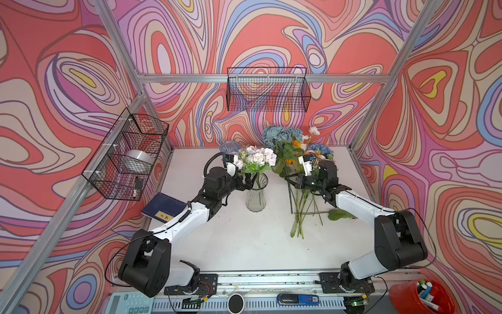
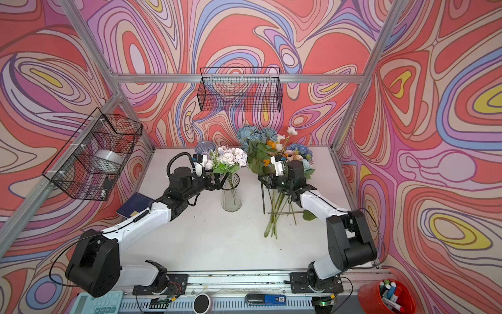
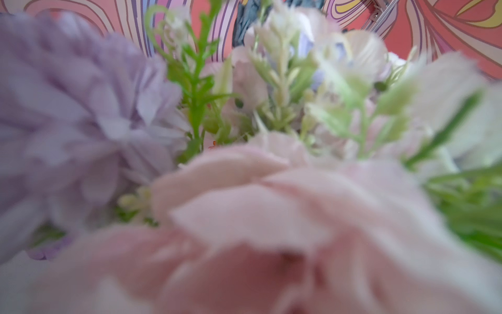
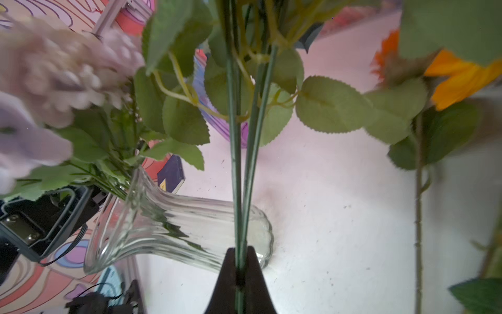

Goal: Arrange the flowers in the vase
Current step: 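Lift the blue roses upward off the table with the right gripper, then carry the blue roses over the clear vase toward the left gripper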

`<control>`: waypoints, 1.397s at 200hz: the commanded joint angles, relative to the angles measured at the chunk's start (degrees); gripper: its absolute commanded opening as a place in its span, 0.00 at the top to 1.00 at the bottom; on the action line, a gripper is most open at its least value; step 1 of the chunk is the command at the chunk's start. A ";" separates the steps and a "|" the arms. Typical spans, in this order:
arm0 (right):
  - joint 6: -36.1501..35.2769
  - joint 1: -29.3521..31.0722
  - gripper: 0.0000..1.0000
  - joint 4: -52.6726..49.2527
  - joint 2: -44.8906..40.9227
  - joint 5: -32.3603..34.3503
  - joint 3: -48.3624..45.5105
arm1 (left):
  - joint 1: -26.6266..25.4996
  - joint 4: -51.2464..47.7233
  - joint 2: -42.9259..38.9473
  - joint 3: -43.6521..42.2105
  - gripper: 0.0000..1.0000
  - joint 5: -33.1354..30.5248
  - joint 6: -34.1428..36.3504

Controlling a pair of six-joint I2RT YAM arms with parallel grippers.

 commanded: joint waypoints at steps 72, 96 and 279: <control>-8.88 -0.15 1.00 -3.52 -13.54 19.19 -2.44 | -0.09 0.36 -0.51 2.45 0.01 -0.99 0.91; -7.41 -0.16 1.00 -3.44 -15.91 22.70 -3.10 | -0.09 0.90 -0.11 2.77 0.01 -0.64 0.94; -15.68 18.02 1.00 25.38 -15.04 13.14 7.93 | 0.39 -3.57 3.54 7.79 0.01 0.70 1.99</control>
